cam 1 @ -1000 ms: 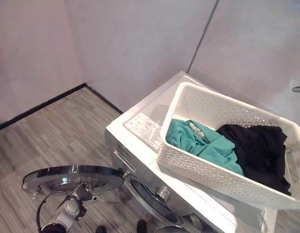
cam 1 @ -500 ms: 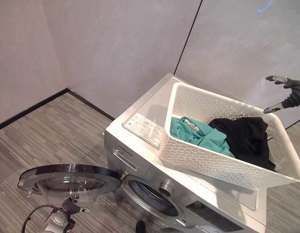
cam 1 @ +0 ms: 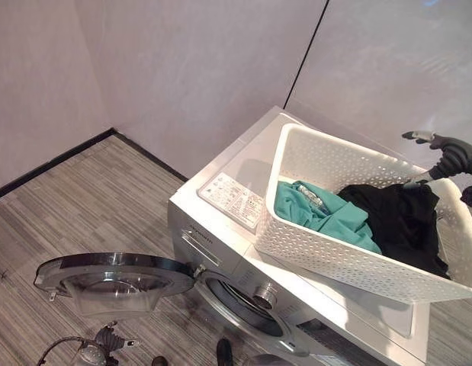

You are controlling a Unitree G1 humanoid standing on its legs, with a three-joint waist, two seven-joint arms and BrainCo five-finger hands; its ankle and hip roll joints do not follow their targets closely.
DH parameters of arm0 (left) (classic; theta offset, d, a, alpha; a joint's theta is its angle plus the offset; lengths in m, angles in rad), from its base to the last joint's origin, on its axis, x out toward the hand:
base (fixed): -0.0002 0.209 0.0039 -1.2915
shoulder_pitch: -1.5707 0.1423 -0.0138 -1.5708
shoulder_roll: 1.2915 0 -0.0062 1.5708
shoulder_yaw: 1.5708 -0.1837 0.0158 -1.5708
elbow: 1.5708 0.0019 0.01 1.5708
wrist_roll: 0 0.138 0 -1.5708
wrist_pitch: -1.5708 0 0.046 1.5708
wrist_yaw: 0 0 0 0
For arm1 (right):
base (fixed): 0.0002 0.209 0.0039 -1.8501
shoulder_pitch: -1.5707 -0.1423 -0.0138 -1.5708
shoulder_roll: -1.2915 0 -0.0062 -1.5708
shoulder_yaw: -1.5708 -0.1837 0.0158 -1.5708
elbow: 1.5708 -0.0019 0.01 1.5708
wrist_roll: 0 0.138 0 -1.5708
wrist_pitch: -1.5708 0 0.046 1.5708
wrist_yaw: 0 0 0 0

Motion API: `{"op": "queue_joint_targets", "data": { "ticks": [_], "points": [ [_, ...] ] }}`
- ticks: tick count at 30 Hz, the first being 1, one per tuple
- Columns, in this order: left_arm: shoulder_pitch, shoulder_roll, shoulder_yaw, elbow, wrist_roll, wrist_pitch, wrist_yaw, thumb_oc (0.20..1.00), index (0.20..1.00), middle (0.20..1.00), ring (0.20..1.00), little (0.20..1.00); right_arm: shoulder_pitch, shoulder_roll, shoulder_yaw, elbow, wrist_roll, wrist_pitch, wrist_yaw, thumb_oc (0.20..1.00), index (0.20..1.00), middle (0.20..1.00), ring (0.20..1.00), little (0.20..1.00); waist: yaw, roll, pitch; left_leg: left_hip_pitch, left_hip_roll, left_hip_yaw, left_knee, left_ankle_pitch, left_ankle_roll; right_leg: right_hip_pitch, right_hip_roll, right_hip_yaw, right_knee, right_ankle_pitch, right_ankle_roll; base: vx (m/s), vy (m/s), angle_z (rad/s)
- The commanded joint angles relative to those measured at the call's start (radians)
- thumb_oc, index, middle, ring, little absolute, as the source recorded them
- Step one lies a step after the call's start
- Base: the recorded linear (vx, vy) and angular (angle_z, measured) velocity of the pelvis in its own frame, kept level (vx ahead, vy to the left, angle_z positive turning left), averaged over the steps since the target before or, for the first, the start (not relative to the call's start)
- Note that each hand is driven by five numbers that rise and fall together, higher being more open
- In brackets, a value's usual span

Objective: Grab the laundry basket,head to the washer,open it,put in the laundry and shut it.

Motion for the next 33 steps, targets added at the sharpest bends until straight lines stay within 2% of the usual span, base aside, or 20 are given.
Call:
{"op": "queue_joint_targets", "data": {
  "ticks": [1, 14, 25, 33],
  "points": [
    [-0.019, 0.004, 0.012, -0.005, -0.043, -0.022, -0.023, 1.000, 1.000, 1.000, 1.000, 1.000, -0.016, 0.009, -0.044, 0.036, -0.034, -0.015, 0.012, 1.000, 1.000, 1.000, 1.000, 1.000, 0.054, 0.011, -0.012, 0.090, 0.110, -0.003, 0.119, -0.120, -0.007, -0.139, -0.090, -0.039, -0.001, 0.005, 0.121, 0.00, 0.000, 0.00],
    [-0.005, 0.006, 0.007, -0.096, -0.142, -0.054, -0.057, 1.000, 1.000, 1.000, 1.000, 1.000, 0.010, 0.028, 0.002, 0.057, -0.088, -0.021, 0.043, 1.000, 1.000, 1.000, 1.000, 1.000, 0.069, 0.022, 0.015, 0.044, 0.119, -0.048, 0.116, -0.097, -0.017, -0.156, -0.092, -0.068, -0.001, -0.002, 0.115, 0.01, -0.020, 0.07],
    [-0.044, 0.036, -0.008, -0.137, -0.195, -0.077, -0.064, 1.000, 1.000, 1.000, 1.000, 1.000, -0.125, 0.085, 0.226, 0.082, -0.182, -0.019, 0.083, 1.000, 1.000, 1.000, 1.000, 1.000, 0.084, 0.039, 0.079, -0.068, 0.128, -0.111, 0.128, -0.064, -0.027, -0.219, -0.094, -0.091, -0.001, 0.002, 0.101, -0.02, -0.029, 0.15],
    [-0.052, 0.026, 0.003, -0.140, -0.212, -0.080, -0.068, 1.000, 1.000, 1.000, 1.000, 1.000, -0.090, 0.080, 0.299, 0.015, -0.228, -0.039, 0.146, 1.000, 1.000, 1.000, 1.000, 1.000, 0.084, 0.024, 0.094, -0.098, 0.142, -0.130, 0.125, -0.048, -0.029, -0.232, -0.083, -0.102, -0.001, -0.005, 0.096, 0.02, -0.036, 0.09]
  ]
}}
